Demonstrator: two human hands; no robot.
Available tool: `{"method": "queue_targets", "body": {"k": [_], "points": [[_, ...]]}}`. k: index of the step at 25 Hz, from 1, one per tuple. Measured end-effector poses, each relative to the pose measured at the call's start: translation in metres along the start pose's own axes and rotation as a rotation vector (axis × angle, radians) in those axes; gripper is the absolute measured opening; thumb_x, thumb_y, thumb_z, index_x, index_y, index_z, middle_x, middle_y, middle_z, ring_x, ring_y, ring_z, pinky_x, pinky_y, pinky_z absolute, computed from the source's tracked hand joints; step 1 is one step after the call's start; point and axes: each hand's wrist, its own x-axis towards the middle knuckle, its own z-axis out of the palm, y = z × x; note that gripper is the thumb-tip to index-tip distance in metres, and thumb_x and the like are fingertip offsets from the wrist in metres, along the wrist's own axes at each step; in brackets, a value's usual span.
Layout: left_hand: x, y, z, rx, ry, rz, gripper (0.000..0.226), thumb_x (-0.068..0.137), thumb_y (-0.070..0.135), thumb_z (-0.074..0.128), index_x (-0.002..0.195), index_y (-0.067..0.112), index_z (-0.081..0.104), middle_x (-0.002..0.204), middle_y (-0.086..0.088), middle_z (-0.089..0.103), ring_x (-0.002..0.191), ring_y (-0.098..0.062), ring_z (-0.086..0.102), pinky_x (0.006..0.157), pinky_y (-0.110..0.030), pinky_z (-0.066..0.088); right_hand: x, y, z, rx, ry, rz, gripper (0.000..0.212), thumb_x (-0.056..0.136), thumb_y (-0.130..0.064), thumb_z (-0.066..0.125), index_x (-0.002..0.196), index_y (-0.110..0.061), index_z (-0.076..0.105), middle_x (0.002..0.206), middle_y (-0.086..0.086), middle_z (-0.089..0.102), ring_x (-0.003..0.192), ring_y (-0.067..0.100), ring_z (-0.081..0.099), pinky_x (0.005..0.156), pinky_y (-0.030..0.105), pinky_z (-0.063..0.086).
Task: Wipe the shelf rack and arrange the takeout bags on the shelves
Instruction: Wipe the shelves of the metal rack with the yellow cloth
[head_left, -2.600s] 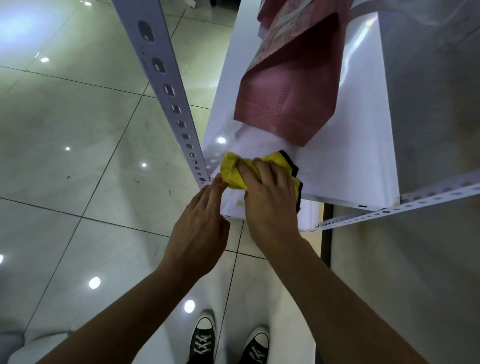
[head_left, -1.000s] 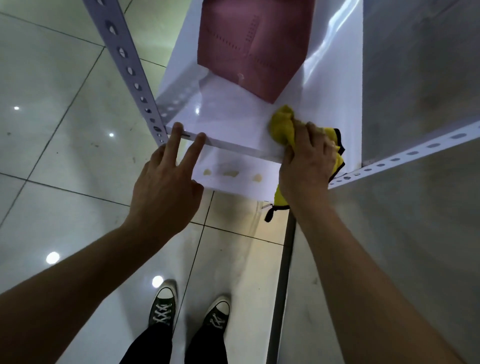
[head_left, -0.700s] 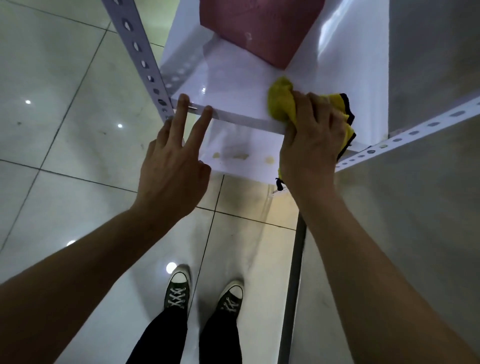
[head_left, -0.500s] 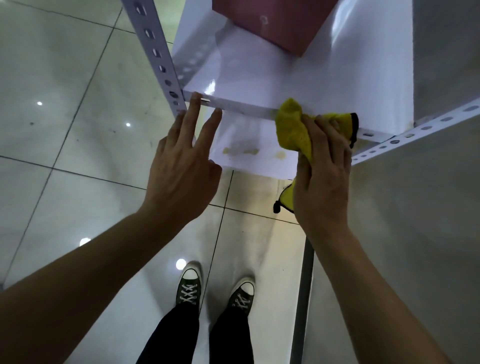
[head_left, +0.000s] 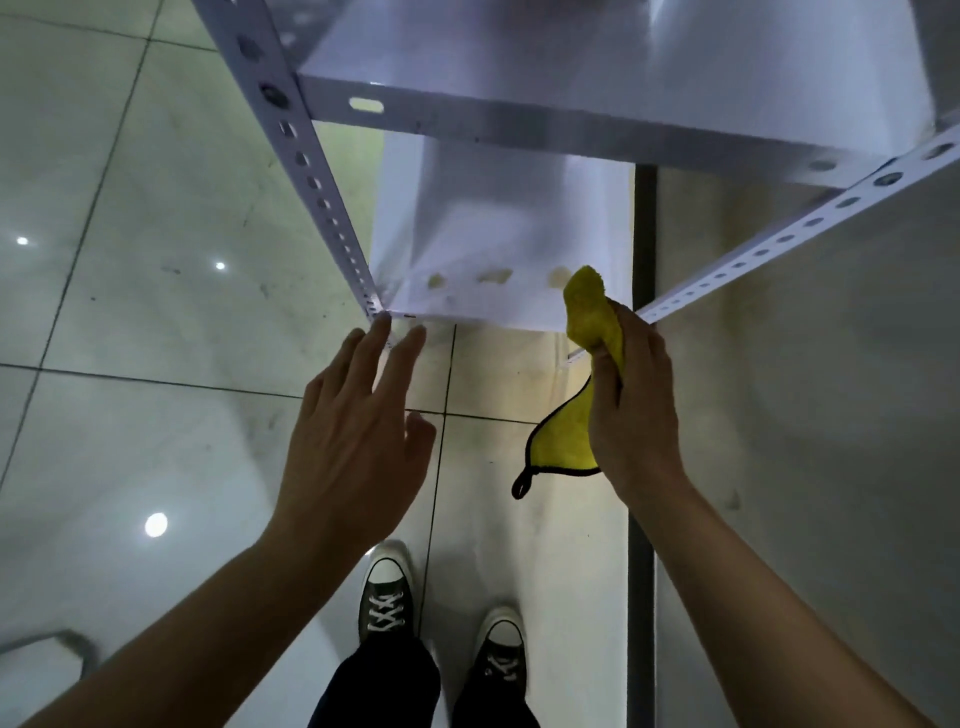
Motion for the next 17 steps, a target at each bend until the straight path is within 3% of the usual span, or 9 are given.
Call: {"method": "queue_targets", "body": {"k": [7, 12, 15, 17], "points": [[0.014, -0.021, 0.085, 0.001, -0.028, 0.005, 0.069, 0.093, 0.024, 0.059, 0.156, 0.019, 0.029, 0.166, -0.012, 0.021, 0.152, -0.031, 0.022, 0.118, -0.046, 0.026, 0.048, 0.049, 0.046, -0.033, 0.104, -0.169, 0.039, 0.103, -0.004, 0.045, 0.142, -0.003, 0.048, 0.137, 0.014, 0.056, 0.126, 0.032, 0.052, 0.107, 0.047, 0.04], [0.06, -0.041, 0.127, 0.098, -0.044, 0.034, 0.068, 0.094, 0.025, 0.058, 0.155, 0.019, 0.029, 0.166, -0.013, 0.02, 0.151, -0.032, 0.022, 0.118, -0.047, 0.028, 0.106, 0.065, 0.072, -0.232, 0.244, -0.158, 0.044, 0.105, -0.013, 0.04, 0.148, -0.005, 0.038, 0.142, 0.018, 0.05, 0.128, 0.034, 0.047, 0.104, 0.035, 0.033], [0.088, -0.055, 0.142, 0.134, -0.021, 0.054, 0.069, 0.095, 0.029, 0.056, 0.156, 0.022, 0.024, 0.167, -0.012, 0.017, 0.152, -0.032, 0.021, 0.119, -0.047, 0.028, 0.144, 0.079, 0.084, -0.388, 0.306, -0.208, 0.043, 0.103, -0.017, 0.042, 0.144, -0.002, 0.042, 0.133, 0.022, 0.054, 0.12, 0.038, 0.051, 0.097, 0.044, 0.04], [0.103, -0.065, 0.153, 0.164, -0.021, 0.075, 0.069, 0.097, 0.032, 0.053, 0.158, 0.024, 0.02, 0.167, -0.013, 0.014, 0.152, -0.033, 0.018, 0.119, -0.048, 0.028, 0.163, 0.091, 0.098, -0.566, 0.211, -0.142, 0.051, 0.103, -0.026, 0.045, 0.148, -0.005, 0.037, 0.126, 0.023, 0.056, 0.114, 0.042, 0.053, 0.089, 0.049, 0.043]]}}
